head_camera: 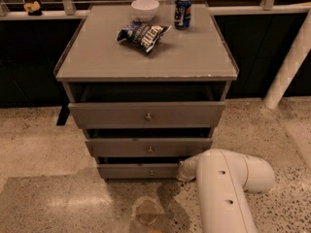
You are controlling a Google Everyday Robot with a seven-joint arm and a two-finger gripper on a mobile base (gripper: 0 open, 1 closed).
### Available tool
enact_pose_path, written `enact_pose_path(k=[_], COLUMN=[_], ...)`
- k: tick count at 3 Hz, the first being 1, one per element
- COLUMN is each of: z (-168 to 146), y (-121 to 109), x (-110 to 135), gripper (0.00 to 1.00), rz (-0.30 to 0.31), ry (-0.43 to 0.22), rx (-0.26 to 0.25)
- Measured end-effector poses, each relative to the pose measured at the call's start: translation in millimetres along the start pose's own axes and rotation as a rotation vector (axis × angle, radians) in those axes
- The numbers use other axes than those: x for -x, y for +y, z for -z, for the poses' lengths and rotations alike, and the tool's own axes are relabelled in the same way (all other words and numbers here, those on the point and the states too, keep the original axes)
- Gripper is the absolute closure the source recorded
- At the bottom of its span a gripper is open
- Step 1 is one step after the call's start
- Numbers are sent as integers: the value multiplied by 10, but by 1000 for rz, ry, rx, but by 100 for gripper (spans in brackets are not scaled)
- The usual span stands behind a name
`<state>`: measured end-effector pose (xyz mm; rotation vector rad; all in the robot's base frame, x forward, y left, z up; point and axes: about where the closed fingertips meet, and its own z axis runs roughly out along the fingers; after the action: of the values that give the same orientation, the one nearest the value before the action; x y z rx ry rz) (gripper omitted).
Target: Open bottom drawer
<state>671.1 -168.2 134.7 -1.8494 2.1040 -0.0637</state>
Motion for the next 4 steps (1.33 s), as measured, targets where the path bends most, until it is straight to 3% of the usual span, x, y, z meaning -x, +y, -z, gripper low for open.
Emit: enact_pose_path(k=[1, 2, 4], z=[2, 84, 217], y=[-1, -24, -61], x=[0, 20, 51], gripper=[89, 100, 100], rz=[0, 0, 0], ry=[0, 0, 0], rx=[0, 0, 0])
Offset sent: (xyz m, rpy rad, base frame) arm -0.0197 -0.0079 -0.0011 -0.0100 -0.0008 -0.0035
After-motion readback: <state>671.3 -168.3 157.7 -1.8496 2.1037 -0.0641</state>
